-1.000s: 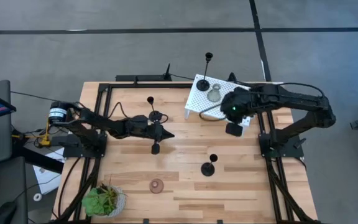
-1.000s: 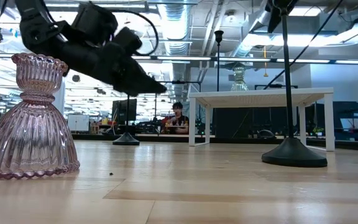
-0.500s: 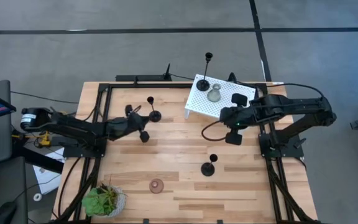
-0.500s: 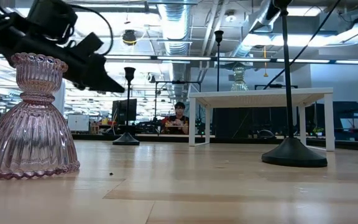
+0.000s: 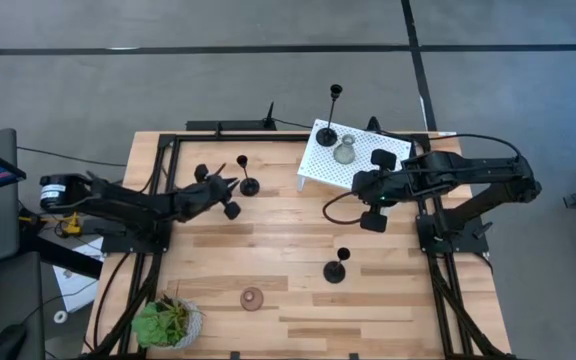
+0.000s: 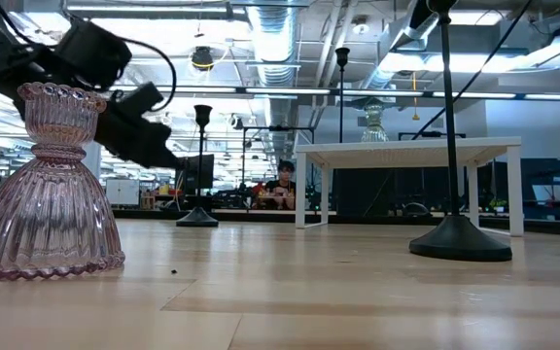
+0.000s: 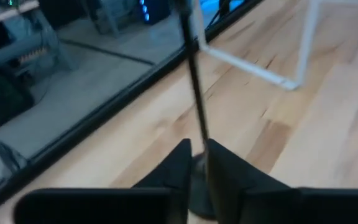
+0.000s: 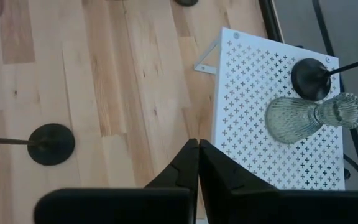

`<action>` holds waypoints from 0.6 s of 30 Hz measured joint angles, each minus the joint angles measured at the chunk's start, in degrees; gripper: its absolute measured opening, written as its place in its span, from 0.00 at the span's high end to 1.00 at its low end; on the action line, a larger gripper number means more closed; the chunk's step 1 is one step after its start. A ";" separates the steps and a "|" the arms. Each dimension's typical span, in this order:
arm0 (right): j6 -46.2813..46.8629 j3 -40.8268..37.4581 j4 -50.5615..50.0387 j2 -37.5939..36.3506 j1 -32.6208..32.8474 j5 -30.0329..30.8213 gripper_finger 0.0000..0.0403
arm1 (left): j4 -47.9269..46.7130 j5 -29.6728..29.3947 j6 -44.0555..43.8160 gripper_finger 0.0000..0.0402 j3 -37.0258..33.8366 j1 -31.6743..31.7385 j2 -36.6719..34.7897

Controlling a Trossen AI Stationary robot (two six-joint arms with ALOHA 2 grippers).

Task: Pick & Place candle stick holders
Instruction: Put the top black candle holder on the shelf

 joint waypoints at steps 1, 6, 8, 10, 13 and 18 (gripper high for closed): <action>0.00 0.00 0.01 0.00 0.00 0.00 1.00 | 0.24 0.73 -0.88 0.83 0.00 0.93 1.03; -0.41 -0.02 1.12 0.02 0.00 0.00 1.00 | 4.41 7.42 -3.77 0.68 0.04 5.11 6.33; -0.82 -0.02 1.97 0.02 0.00 0.00 1.00 | 8.26 10.50 -3.77 0.63 0.04 6.24 8.45; -1.52 -0.02 2.24 0.02 0.00 -0.01 1.00 | 12.81 13.61 -3.71 0.60 0.11 7.08 10.68; -1.66 -0.02 2.64 0.02 0.00 0.00 1.00 | 16.41 15.62 -3.28 0.57 0.11 7.84 13.80; -1.62 -0.02 2.70 0.02 0.00 -0.02 1.00 | 20.30 15.60 -2.73 0.57 0.11 9.25 18.99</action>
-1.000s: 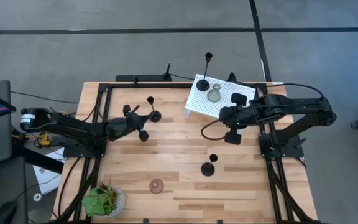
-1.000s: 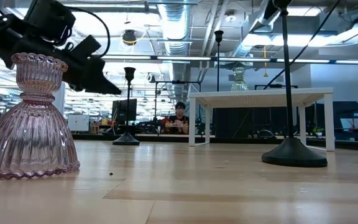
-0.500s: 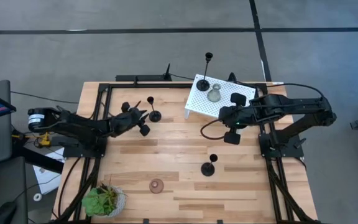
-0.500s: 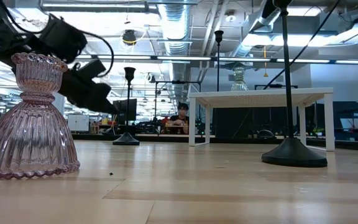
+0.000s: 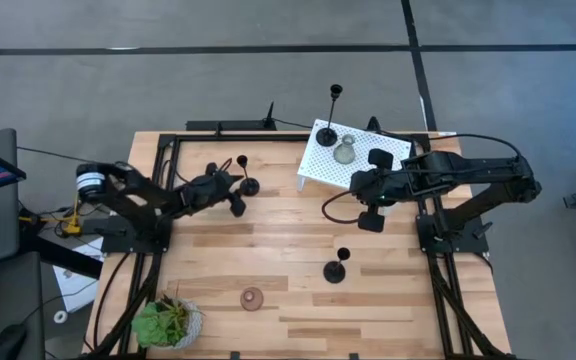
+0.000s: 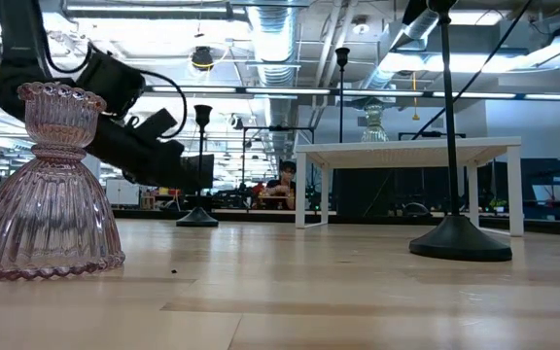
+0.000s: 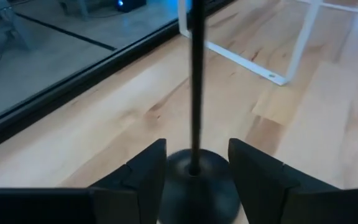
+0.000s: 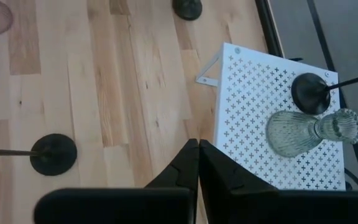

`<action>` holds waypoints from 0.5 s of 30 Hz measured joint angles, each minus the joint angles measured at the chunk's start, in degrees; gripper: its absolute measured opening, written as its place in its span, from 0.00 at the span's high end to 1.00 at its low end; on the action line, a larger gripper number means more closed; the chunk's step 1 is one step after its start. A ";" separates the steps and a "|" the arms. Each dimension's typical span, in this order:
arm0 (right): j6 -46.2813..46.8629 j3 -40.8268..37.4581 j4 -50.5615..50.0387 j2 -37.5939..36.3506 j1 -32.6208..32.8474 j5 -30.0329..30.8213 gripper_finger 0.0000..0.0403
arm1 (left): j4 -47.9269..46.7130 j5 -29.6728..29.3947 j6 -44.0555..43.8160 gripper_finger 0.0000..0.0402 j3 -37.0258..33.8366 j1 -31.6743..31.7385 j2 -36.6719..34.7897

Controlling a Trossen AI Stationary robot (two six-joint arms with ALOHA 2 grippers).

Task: Pick & Place candle stick holders
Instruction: Put the top black candle holder on the shelf

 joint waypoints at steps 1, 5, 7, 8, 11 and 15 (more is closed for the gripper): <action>0.00 0.00 0.03 0.00 0.00 0.00 1.00 | 1.56 -0.01 0.00 0.57 0.00 0.22 1.06; -0.11 0.00 0.77 0.00 0.00 -0.01 1.00 | 8.80 0.02 0.15 0.56 0.26 1.06 4.99; -0.26 0.00 1.27 0.00 0.00 -0.01 1.00 | 9.74 0.00 0.63 0.56 1.03 1.33 6.33; -0.28 0.00 1.54 0.00 0.00 -0.01 1.00 | 9.71 0.00 0.78 0.57 1.47 1.33 6.90; -0.31 0.00 1.60 0.00 0.00 -0.01 1.00 | 9.69 0.77 0.97 0.60 2.50 1.33 8.65; -0.46 0.00 1.60 0.00 0.00 -0.01 1.00 | 9.50 2.67 0.87 0.73 3.08 1.27 10.38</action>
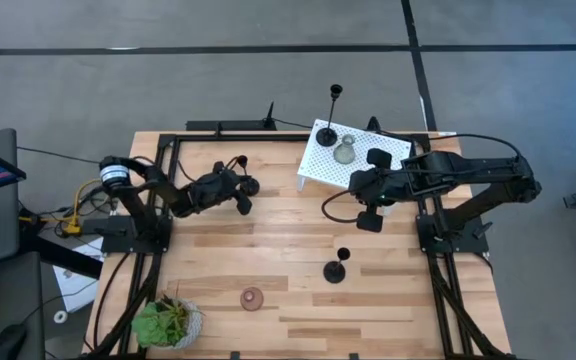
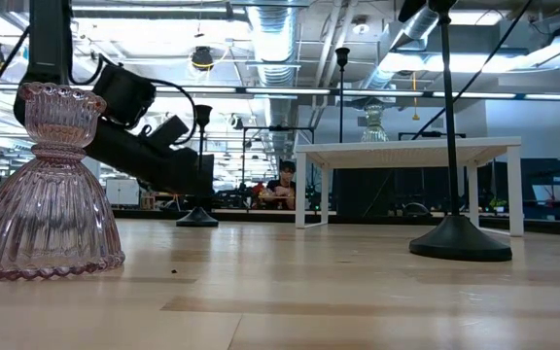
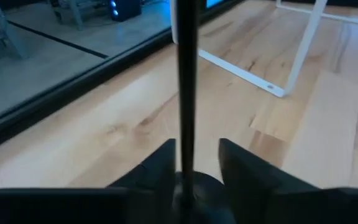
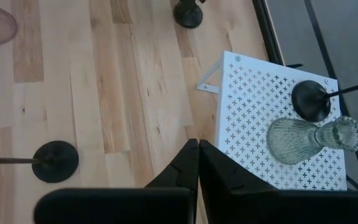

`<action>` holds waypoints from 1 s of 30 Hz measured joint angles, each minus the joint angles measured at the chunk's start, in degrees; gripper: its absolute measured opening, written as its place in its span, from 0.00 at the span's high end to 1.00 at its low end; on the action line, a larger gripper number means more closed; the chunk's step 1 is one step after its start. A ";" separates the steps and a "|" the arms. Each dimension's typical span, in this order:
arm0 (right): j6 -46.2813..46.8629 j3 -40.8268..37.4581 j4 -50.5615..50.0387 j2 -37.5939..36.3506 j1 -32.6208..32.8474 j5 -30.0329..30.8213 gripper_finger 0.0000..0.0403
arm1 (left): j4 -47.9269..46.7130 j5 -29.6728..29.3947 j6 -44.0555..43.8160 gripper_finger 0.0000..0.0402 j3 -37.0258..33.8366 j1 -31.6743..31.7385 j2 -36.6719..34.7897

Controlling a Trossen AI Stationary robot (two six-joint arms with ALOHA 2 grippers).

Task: Pick & Place candle stick holders
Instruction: Put the top black candle holder on the shelf

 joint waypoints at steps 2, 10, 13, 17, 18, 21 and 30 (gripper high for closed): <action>0.00 0.00 0.00 0.00 0.00 0.00 1.00 | 0.08 -0.11 -0.26 0.82 0.00 0.02 0.25; 0.00 0.00 0.78 0.00 0.00 1.51 1.00 | 0.13 0.22 -0.26 0.94 0.00 -0.06 0.28; -0.03 0.00 1.52 0.00 0.00 1.39 1.00 | 0.04 3.68 1.02 0.96 0.00 -0.05 0.06; -1.51 0.00 2.98 0.00 0.00 0.88 1.00 | -0.89 6.71 1.03 0.97 -0.02 -0.11 -1.25; -1.58 0.00 3.46 0.00 0.00 0.66 1.00 | -1.31 6.53 1.01 0.97 -0.02 -0.09 -2.00; -3.42 -0.56 5.26 0.00 -0.04 -0.82 1.00 | -5.89 7.18 1.01 0.97 -0.02 -0.40 -5.84; -10.37 -9.78 20.22 -0.85 -5.20 -9.96 1.00 | -21.82 7.46 1.07 0.97 0.73 -6.09 -23.37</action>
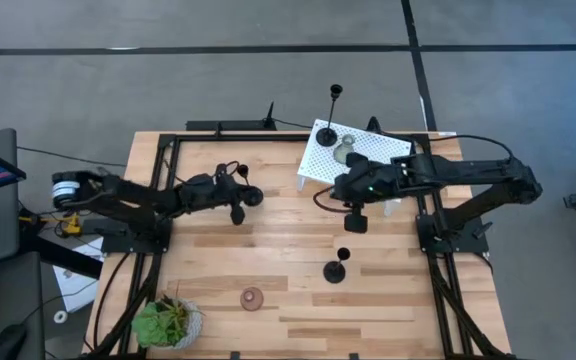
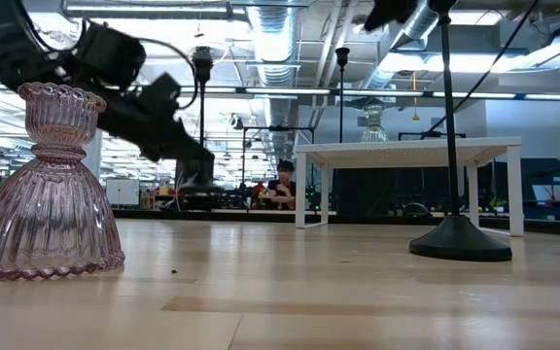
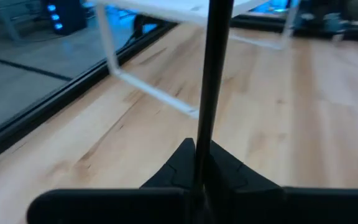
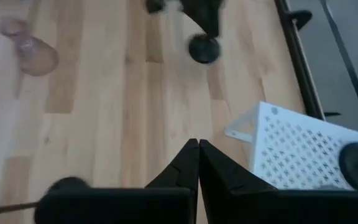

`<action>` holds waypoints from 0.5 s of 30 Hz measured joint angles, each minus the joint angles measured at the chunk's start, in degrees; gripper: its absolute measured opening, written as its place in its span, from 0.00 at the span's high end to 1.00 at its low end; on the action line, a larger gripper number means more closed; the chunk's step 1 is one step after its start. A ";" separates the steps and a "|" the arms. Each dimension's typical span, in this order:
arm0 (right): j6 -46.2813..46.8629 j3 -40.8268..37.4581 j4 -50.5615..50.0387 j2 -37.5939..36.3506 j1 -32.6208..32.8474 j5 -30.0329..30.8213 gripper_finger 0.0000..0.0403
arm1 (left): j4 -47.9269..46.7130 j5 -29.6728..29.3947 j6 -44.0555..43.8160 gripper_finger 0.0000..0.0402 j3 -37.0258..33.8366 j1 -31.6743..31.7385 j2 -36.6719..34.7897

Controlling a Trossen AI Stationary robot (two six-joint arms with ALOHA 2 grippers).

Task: Pick & Place candle stick holders
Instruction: Put the top black candle holder on the shelf

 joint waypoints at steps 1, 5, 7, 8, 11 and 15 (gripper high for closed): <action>-0.75 -0.96 1.97 -0.09 -0.88 -0.51 1.00 | -1.90 0.00 0.13 0.97 0.42 -0.88 -1.53; -1.87 -4.80 7.51 -0.55 -4.35 -4.35 1.00 | -7.93 -0.06 0.27 0.97 3.34 -4.33 -4.33; -3.09 -6.38 10.56 -1.22 -5.38 -5.43 1.00 | -9.04 -0.04 1.63 0.97 5.03 -6.08 -4.05; -3.24 -7.04 11.35 -1.67 -5.73 -5.71 1.00 | -9.05 -0.04 2.60 0.97 5.89 -6.89 -3.64; -4.11 -9.34 14.19 -2.91 -6.43 -5.72 1.00 | -9.10 -0.03 4.46 0.97 8.66 -9.29 -2.06; -4.25 -13.47 19.66 -5.92 -6.49 -5.76 1.00 | -9.05 0.01 6.68 0.97 12.30 -12.23 0.22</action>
